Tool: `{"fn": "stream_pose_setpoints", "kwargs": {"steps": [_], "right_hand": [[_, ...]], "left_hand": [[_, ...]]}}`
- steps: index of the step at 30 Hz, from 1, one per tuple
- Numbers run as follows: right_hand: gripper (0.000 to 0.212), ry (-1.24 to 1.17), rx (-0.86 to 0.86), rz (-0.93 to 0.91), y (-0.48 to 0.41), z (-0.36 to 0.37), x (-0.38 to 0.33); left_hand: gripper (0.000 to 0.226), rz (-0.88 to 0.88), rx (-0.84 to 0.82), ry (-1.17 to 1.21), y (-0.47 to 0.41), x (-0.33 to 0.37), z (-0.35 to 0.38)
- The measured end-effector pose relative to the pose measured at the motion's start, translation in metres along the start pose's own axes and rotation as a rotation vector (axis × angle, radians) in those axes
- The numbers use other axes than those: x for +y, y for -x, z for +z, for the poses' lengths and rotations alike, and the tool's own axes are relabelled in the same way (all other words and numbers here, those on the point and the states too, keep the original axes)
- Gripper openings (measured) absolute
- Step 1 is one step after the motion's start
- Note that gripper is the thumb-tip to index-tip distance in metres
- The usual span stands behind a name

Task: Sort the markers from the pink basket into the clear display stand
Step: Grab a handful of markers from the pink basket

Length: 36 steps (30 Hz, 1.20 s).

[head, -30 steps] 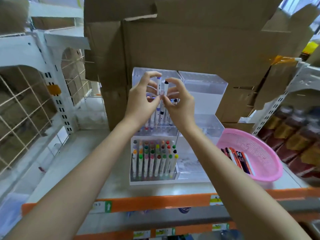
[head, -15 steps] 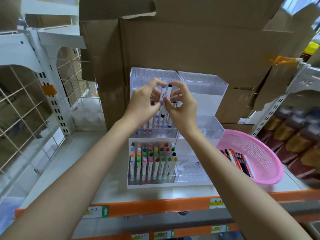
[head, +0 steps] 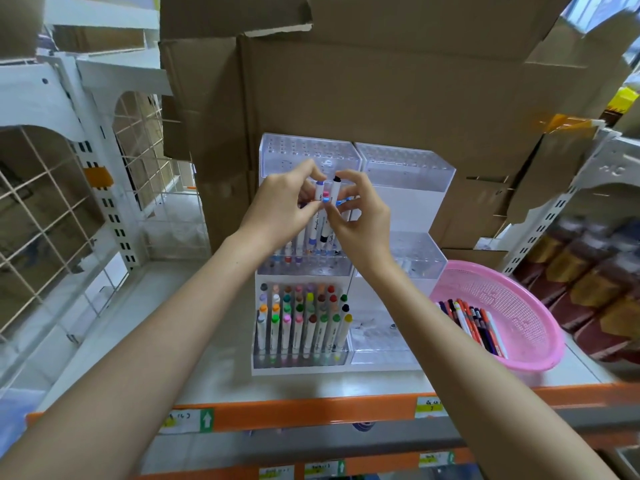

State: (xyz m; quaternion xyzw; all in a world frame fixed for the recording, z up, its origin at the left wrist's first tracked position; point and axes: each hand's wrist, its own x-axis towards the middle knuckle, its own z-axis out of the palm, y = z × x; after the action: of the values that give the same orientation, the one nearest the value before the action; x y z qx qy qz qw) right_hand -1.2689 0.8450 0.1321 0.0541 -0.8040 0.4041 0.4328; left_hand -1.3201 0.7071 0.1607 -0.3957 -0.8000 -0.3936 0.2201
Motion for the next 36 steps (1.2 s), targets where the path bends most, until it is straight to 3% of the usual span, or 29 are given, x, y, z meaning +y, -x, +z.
{"fn": "stream_pose_setpoints", "kwargs": {"steps": [16, 23, 29, 36], "right_hand": [[0.036, 0.015, -0.009, 0.018, 0.004, 0.000, 0.002], [0.035, -0.001, -0.018, 0.015, 0.005, 0.000, 0.001], [0.037, 0.059, -0.122, 0.013, 0.008, 0.001, 0.004], [0.036, 0.072, -0.144, 0.067, 0.012, -0.001, 0.008]], "left_hand": [[0.027, 0.068, -0.078, -0.251, 0.015, -0.006, 0.007], [0.027, 0.113, -0.056, -0.318, 0.017, -0.005, 0.008], [0.028, 0.169, 0.027, -0.436, 0.020, -0.006, 0.010], [0.036, 0.142, 0.026, -0.397, 0.027, -0.011, 0.010]]}}
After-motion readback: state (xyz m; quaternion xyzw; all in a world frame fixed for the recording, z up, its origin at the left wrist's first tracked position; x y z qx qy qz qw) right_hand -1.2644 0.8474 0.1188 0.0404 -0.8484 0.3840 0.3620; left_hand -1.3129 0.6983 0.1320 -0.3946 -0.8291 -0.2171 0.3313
